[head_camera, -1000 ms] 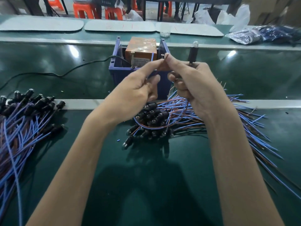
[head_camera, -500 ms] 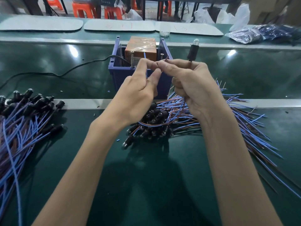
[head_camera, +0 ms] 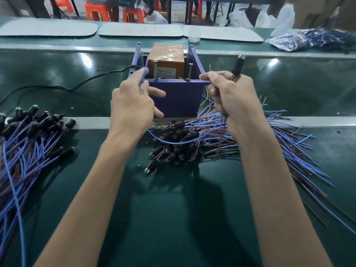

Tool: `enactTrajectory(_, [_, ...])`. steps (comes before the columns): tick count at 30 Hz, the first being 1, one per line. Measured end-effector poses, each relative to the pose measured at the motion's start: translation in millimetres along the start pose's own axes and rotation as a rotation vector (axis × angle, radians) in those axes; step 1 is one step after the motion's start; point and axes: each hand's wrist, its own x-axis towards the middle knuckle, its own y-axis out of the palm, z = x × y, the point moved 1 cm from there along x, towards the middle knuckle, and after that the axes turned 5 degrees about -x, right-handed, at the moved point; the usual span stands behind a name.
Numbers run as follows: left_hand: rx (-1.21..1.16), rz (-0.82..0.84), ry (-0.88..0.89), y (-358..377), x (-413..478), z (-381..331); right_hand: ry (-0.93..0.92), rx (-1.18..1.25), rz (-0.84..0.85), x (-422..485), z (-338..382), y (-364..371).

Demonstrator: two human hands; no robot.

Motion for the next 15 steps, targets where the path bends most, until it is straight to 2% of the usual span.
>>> enactTrajectory(6, [0.128,-0.176,-0.004,-9,5,7,0.057,-0.061,-0.043,8,-6,0])
enactTrajectory(12, [0.058,-0.135,-0.095,-10,9,12,-0.014,-0.064,-0.091,7,-11,0])
enactTrajectory(15, [0.001,-0.132,-0.084,-9,7,14,0.014,0.035,-0.164,9,-15,-4])
